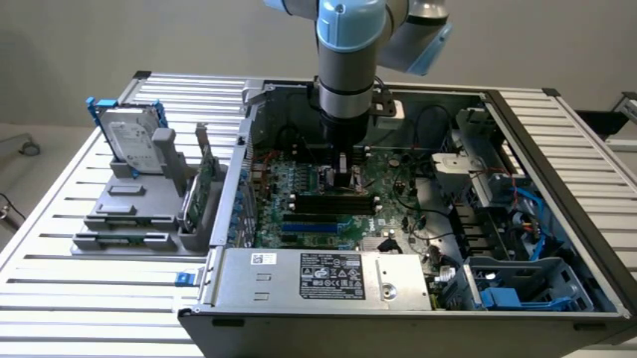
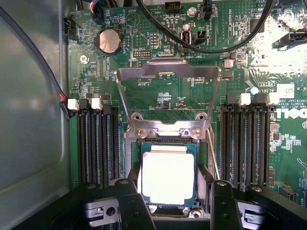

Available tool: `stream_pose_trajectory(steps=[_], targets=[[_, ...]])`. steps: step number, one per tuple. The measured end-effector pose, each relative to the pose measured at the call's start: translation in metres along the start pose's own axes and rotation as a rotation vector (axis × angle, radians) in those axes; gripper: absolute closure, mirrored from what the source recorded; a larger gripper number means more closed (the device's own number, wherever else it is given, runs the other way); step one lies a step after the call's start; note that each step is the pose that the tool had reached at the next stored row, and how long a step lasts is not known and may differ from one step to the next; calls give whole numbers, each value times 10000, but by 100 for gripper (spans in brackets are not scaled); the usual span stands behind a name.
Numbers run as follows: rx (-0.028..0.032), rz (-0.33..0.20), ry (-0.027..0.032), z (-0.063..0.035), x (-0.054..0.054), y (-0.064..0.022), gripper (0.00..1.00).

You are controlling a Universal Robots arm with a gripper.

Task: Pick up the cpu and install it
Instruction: 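Place the cpu into insertion slot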

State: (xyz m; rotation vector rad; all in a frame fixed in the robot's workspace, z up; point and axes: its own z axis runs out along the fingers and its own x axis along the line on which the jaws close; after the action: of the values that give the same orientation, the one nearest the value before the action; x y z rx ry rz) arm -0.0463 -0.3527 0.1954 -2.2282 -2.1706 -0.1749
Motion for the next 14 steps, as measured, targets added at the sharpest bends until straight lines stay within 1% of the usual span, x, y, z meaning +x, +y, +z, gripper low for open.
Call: stream_pose_trajectory(steps=[14], targets=[[20,-199,7,3,1,0,46]])
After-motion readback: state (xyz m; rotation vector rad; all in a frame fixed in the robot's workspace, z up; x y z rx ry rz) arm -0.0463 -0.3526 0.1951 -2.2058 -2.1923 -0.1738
